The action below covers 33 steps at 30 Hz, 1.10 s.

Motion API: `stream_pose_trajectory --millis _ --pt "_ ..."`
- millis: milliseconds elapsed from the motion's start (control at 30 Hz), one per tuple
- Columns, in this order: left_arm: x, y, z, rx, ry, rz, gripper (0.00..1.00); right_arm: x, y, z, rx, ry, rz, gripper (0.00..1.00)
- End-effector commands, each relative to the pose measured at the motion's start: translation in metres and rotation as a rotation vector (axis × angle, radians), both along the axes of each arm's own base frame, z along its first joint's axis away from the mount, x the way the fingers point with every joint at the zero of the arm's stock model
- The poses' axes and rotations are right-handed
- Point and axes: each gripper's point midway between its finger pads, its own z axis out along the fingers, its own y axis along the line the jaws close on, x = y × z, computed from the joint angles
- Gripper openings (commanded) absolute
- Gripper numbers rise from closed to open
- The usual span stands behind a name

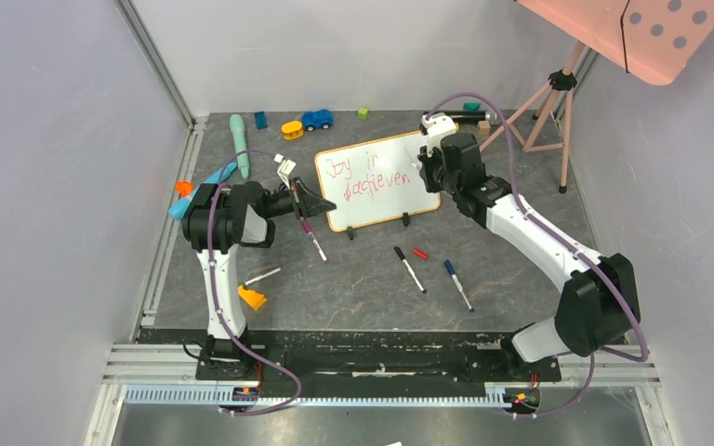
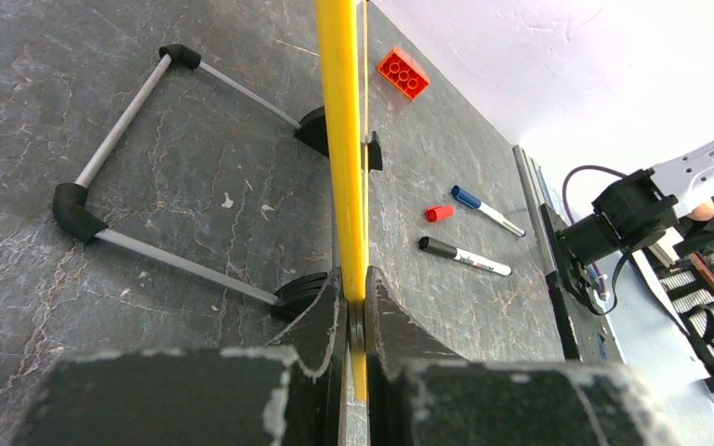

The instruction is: Write a sentence on the whiteboard

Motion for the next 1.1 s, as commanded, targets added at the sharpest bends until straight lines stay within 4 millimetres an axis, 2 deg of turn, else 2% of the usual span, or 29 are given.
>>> stream_pose_trajectory --millis 0,233,867,1067 --pt "-0.024 -0.006 -0.02 0.029 -0.048 -0.112 0.02 0.008 0.002 -0.008 -0.005 0.004 0.003 0.0" --pt "-0.024 -0.006 -0.02 0.029 -0.048 -0.113 0.02 0.013 0.005 -0.023 -0.017 0.035 0.013 0.0" --pt "-0.024 -0.006 -0.02 0.028 -0.049 -0.112 0.02 0.017 0.004 -0.04 -0.036 0.065 -0.005 0.0" --pt "-0.024 -0.006 -0.02 0.028 -0.048 -0.112 0.02 0.021 -0.002 -0.039 -0.051 0.06 -0.038 0.0"
